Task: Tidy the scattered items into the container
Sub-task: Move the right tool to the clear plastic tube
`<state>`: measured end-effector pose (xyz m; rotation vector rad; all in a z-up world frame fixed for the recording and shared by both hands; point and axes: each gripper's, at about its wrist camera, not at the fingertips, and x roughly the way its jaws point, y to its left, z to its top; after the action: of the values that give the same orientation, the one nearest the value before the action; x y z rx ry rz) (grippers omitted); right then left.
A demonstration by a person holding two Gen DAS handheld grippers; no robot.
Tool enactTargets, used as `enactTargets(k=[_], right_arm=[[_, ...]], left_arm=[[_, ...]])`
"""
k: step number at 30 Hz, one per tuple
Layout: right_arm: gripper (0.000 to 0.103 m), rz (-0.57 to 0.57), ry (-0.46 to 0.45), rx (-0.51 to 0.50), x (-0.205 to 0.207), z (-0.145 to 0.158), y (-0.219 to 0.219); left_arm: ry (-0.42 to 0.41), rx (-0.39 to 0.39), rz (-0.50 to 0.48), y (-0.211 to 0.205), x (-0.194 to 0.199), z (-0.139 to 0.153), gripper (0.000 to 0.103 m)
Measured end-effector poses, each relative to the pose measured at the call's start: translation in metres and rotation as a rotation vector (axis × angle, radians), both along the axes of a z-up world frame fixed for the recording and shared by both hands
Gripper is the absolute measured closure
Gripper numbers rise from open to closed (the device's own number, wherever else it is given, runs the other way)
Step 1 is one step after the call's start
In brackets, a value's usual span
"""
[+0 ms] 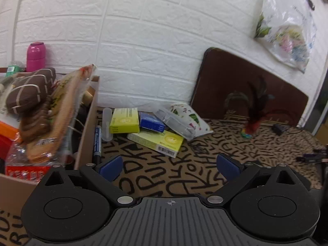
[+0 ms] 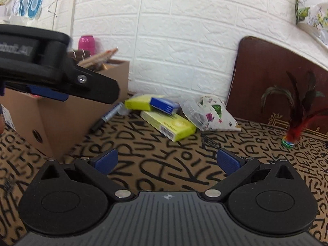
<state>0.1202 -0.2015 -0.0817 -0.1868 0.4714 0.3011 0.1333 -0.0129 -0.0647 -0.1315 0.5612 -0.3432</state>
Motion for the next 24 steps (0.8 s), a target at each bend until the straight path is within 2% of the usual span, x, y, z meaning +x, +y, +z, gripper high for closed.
enactTargets(k=[3, 7, 11, 14, 18, 21, 24], right_arm=[[0.002, -0.009, -0.006, -0.008, 0.019, -0.006, -0.012], [0.006, -0.036, -0.013, 0.019, 0.056, -0.008, -0.021], [0.013, -0.04, -0.025, 0.017, 0.092, -0.012, -0.02], [0.02, -0.023, -0.031, 0.006, 0.111, -0.018, -0.015], [0.028, -0.005, -0.044, -0.029, 0.13, -0.029, -0.007], [0.032, 0.011, -0.05, -0.049, 0.144, -0.035, -0.002], [0.043, 0.028, -0.063, -0.063, 0.152, -0.041, 0.002]], left_arm=[[-0.029, 0.048, 0.061, -0.011, 0.022, -0.004, 0.001], [-0.031, 0.022, 0.064, -0.021, 0.055, -0.002, 0.005], [-0.036, 0.054, 0.059, -0.036, 0.089, -0.01, 0.011], [0.022, 0.018, 0.071, -0.039, 0.115, -0.023, 0.016], [0.072, -0.013, 0.025, -0.045, 0.133, -0.036, 0.024], [0.086, -0.031, 0.032, -0.046, 0.143, -0.042, 0.022], [0.117, -0.082, 0.049, -0.04, 0.15, -0.045, 0.02]])
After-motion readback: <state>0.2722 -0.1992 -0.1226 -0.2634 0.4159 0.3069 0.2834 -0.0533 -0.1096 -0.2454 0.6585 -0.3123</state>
